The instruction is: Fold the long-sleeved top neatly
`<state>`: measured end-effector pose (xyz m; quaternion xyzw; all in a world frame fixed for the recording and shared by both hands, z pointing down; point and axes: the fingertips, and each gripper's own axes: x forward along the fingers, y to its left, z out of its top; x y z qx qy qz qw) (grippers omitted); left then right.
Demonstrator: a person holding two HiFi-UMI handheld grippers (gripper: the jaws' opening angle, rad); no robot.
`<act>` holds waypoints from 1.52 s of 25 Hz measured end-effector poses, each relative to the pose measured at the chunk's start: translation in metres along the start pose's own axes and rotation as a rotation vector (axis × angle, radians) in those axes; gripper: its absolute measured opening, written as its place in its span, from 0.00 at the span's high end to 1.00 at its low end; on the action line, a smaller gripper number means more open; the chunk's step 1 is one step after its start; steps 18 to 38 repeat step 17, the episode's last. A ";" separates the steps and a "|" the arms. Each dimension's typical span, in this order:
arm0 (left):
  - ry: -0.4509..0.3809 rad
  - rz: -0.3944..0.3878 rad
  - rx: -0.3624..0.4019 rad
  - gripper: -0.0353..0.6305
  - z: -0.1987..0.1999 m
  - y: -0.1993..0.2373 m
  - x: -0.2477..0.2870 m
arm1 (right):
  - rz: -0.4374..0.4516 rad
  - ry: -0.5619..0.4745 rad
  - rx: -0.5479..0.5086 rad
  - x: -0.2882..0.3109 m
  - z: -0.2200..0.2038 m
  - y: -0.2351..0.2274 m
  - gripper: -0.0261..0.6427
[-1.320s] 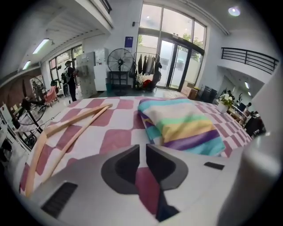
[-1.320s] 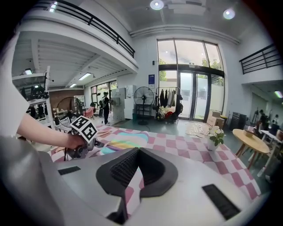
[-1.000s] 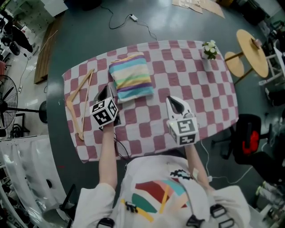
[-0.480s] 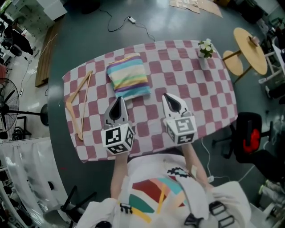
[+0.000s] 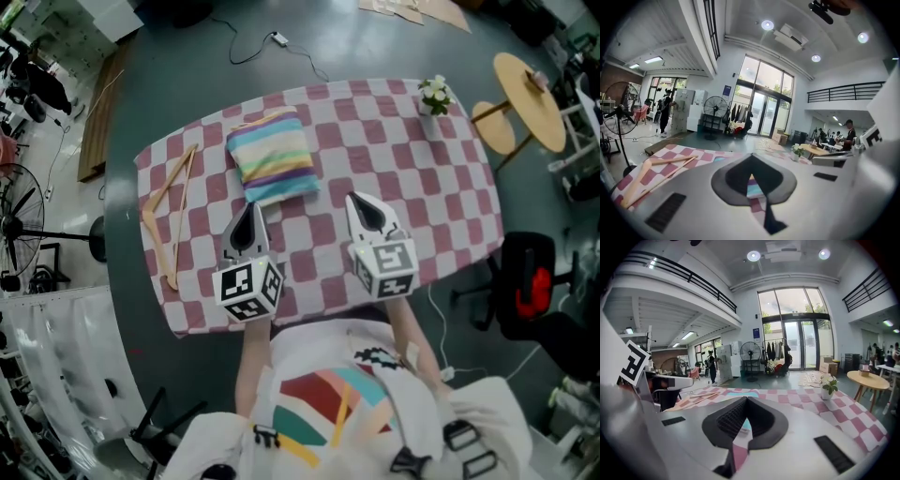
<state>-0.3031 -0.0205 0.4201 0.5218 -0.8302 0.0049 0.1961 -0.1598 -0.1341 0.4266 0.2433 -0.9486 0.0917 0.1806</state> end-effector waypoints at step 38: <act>-0.019 0.029 0.010 0.94 0.006 0.006 -0.009 | -0.005 -0.012 -0.016 -0.003 0.005 -0.001 0.95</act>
